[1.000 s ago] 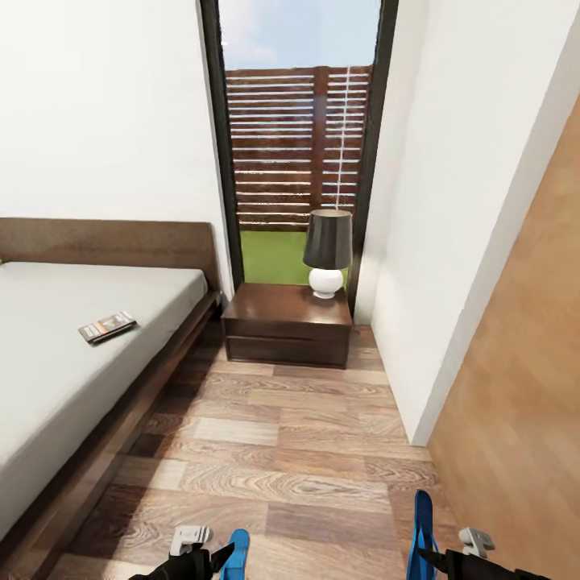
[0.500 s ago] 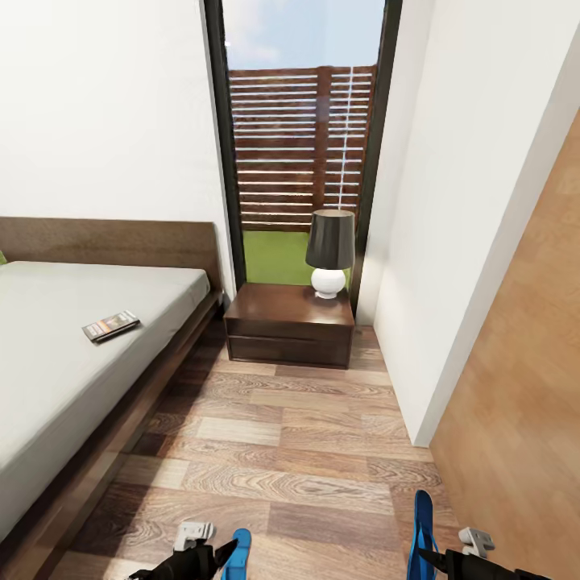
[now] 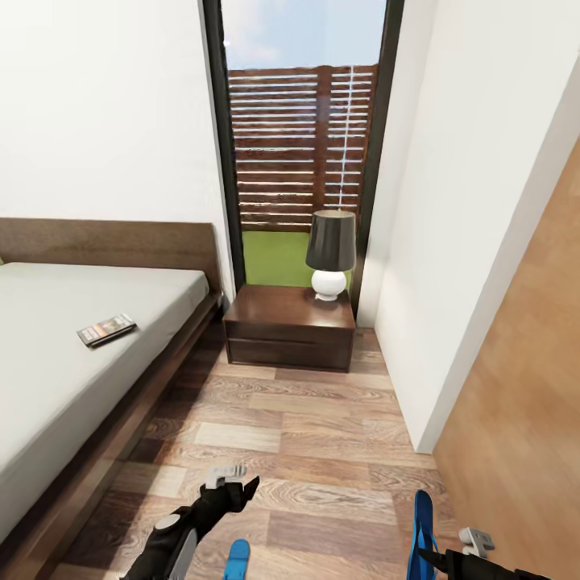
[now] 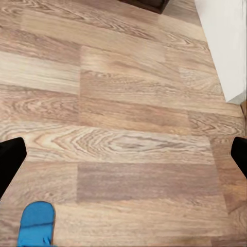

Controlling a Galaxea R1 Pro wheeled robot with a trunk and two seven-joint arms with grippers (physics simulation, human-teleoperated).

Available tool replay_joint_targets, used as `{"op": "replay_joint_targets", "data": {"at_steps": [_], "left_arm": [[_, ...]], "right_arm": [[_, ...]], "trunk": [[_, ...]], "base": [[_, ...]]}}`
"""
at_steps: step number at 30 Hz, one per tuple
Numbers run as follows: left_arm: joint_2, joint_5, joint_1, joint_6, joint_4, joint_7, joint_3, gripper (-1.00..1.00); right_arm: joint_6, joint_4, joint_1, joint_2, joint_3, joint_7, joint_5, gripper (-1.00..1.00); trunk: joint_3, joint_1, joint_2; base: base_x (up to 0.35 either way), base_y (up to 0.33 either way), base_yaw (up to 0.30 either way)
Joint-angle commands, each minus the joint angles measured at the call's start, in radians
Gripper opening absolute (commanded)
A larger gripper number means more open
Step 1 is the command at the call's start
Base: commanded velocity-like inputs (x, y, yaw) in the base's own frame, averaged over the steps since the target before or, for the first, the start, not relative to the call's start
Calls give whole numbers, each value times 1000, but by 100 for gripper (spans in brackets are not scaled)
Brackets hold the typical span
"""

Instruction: In the bedroom, move the book from the bed onto either nightstand, and place the two sandals side by side next to the bed.

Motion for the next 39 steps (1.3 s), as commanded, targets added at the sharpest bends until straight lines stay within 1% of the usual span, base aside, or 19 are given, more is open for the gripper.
{"op": "replay_joint_targets", "data": {"at_steps": [1, 2, 3, 4, 5, 7, 9, 13, 14, 18, 20, 21, 29, 39], "left_arm": [[-4, 10, -7, 11, -7, 18, -31, 100], [-6, 10, -11, 12, -9, 29, -45, 100], [-13, 10, -23, 13, -12, 52, -68, 100], [-18, 10, -30, 14, -13, 65, -76, 100], [-28, 11, -40, 17, -15, 89, -90, 100], [-40, 11, -53, 29, -16, 127, -103, 100], [-42, 11, -57, 38, -15, 141, -108, 100], [-42, 11, -59, 44, -12, 151, -110, 100], [-31, 13, -60, 45, -8, 153, -111, 100], [-12, 14, -55, 43, -6, 153, -111, 100], [-7, 15, -54, 42, -6, 152, -111, 100], [1, 16, -52, 42, -6, 152, -110, 100], [7, 17, -51, 42, -6, 152, -108, 100], [6, 17, -51, 45, -7, 152, -108, 100]], "right_arm": [[10, -1, 0, -1, 3, 2, -10, -100], [10, -1, 0, -1, 3, 2, -10, -100], [10, -1, 0, -1, 3, 2, -11, -100], [10, -1, 0, -1, 3, 2, -10, -100], [10, -1, 0, -1, 3, 2, -10, -100], [10, -1, 0, -1, 3, 2, -11, -100], [10, -1, 0, -1, 3, 2, -11, -100], [10, -1, -1, -1, 3, 2, -11, -100], [10, -1, 0, -1, 3, 2, -11, -100], [10, -1, -1, -1, 3, 2, -11, -100], [10, -1, 0, -1, 3, 2, -11, -100], [10, -1, 0, -1, 3, 2, -11, -100], [10, -1, 0, -1, 3, 1, -11, -100], [10, -1, 0, -1, 2, 2, -11, -100]], "trunk": [[-1, 0, 0], [-1, 0, 0], [-1, 0, 0], [-1, 0, 0], [-1, 0, 0], [-1, 0, 0], [-1, 0, 0], [-1, 0, 0], [-1, 0, 0], [-1, 0, 0], [-1, 0, 0], [-1, 0, 0], [-1, 0, 0], [-1, 0, 0]], "base": [[166, 0, 0], [169, 0, 0], [173, 0, 0], [174, 0, 0], [166, 0, 0], [124, 0, 0], [69, 0, 0], [28, 0, 0], [5, 0, 0], [3, 0, 0], [1, 0, 0], [0, 0, 0], [0, 0, 0], [0, 0, 0]]}}
